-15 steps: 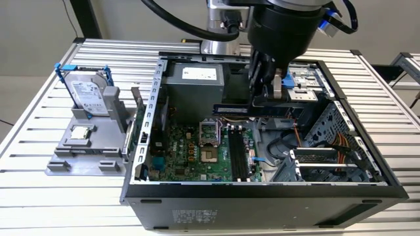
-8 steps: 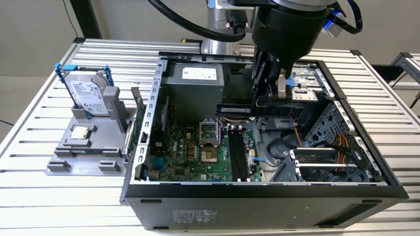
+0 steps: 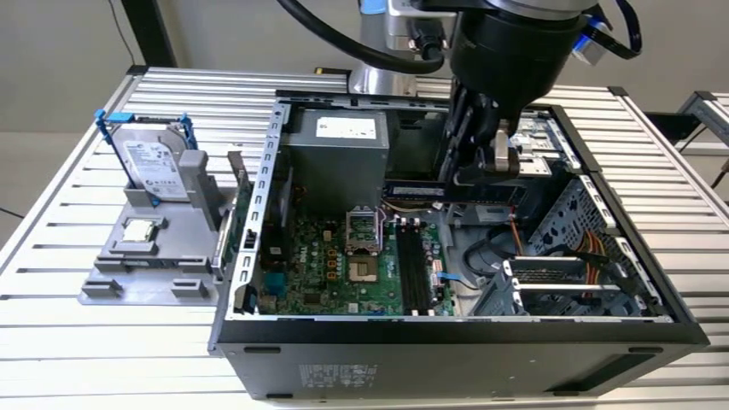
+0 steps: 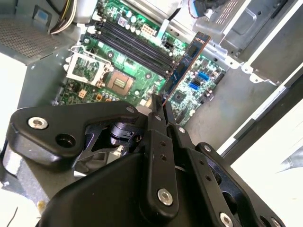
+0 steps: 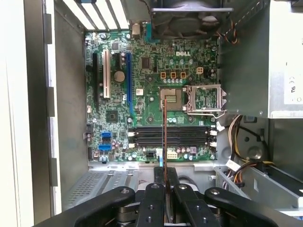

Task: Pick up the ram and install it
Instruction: 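Pick up the ram and move it above insertion slot, then insert the ram into the slot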

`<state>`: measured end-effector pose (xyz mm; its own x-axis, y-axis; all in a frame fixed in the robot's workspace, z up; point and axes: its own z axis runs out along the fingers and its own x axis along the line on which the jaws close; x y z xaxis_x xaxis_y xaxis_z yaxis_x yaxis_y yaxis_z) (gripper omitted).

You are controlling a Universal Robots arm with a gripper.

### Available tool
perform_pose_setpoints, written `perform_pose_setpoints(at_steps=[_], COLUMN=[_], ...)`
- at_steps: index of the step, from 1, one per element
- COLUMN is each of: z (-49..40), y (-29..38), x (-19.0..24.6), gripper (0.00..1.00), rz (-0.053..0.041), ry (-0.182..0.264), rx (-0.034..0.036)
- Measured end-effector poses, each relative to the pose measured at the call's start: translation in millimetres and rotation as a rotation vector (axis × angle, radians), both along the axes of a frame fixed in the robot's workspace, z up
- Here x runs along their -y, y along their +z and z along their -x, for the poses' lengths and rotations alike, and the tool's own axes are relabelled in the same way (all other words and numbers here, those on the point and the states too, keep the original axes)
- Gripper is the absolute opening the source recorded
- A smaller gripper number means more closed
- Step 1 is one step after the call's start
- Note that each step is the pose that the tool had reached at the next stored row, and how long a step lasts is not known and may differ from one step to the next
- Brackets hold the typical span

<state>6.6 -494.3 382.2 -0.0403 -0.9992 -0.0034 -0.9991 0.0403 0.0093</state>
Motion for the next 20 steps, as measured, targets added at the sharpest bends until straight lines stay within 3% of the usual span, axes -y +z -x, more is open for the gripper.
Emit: perform_pose_setpoints(at_steps=[20], z=[-22.9], y=[0.0], x=[-0.1], gripper=[0.0], rz=[0.0], ry=[0.0], rx=[0.0])
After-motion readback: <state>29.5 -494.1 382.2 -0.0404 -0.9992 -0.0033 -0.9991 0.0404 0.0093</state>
